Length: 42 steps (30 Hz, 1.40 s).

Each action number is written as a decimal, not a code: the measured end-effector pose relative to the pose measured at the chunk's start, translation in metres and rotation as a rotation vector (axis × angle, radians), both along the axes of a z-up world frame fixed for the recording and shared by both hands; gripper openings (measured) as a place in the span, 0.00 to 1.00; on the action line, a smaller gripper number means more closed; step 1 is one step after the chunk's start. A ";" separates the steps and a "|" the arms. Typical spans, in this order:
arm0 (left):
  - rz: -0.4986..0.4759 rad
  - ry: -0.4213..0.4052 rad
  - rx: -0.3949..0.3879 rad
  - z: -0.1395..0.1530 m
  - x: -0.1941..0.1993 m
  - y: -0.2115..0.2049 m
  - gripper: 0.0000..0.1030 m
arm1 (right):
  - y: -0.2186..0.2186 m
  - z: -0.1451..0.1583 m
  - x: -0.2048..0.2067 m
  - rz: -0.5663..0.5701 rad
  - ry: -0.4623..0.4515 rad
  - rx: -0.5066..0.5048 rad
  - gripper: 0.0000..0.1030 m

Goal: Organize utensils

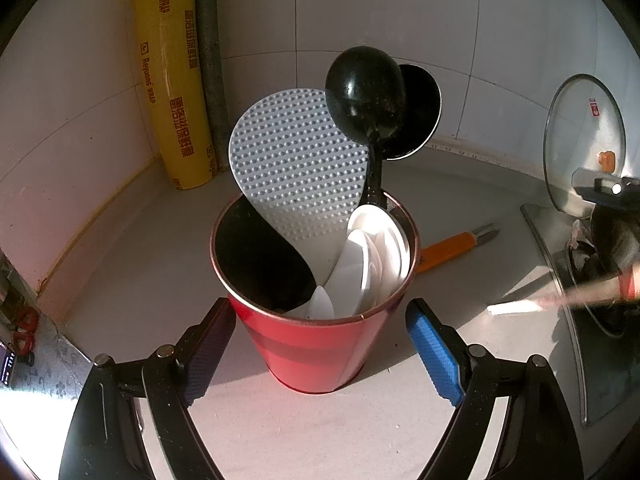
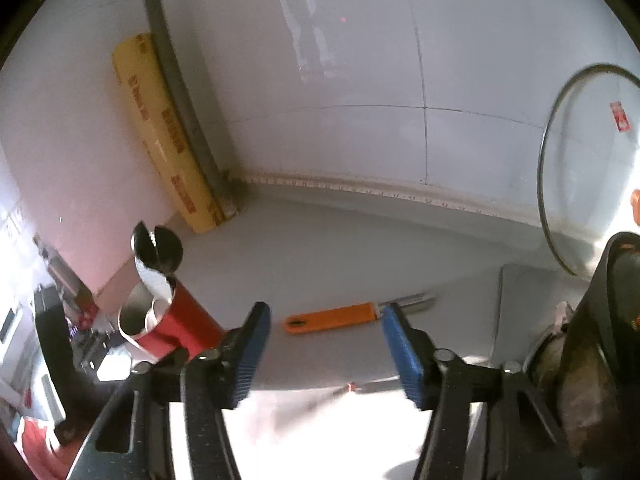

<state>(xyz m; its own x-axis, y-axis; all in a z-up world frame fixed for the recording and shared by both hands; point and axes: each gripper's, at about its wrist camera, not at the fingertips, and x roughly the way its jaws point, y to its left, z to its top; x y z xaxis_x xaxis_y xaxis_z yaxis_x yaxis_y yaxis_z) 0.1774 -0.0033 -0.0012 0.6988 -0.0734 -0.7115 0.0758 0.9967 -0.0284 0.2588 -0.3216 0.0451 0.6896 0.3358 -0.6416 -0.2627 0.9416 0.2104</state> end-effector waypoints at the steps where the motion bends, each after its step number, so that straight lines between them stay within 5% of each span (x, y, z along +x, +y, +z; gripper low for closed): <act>1: 0.000 0.002 -0.001 0.000 0.000 0.000 0.85 | 0.000 -0.001 0.000 0.002 0.004 -0.008 0.20; 4: 0.002 0.006 -0.007 -0.001 0.000 0.000 0.85 | -0.001 -0.006 0.002 0.012 0.026 -0.009 0.05; 12: 0.004 0.005 -0.010 0.000 -0.001 0.000 0.85 | -0.007 -0.018 -0.010 0.044 0.092 -0.053 0.05; 24: -0.006 0.022 -0.022 -0.002 -0.002 0.000 0.85 | 0.025 -0.105 -0.013 0.140 0.391 -0.080 0.10; 26: -0.005 0.021 -0.023 -0.002 -0.003 0.000 0.85 | 0.031 -0.109 -0.003 0.136 0.408 -0.086 0.12; 29: -0.008 0.024 -0.022 -0.002 -0.004 0.000 0.85 | 0.038 -0.114 0.011 0.120 0.436 -0.126 0.29; 42: -0.007 0.026 -0.018 -0.004 0.001 0.000 0.85 | 0.061 -0.131 0.029 0.112 0.487 -0.274 0.29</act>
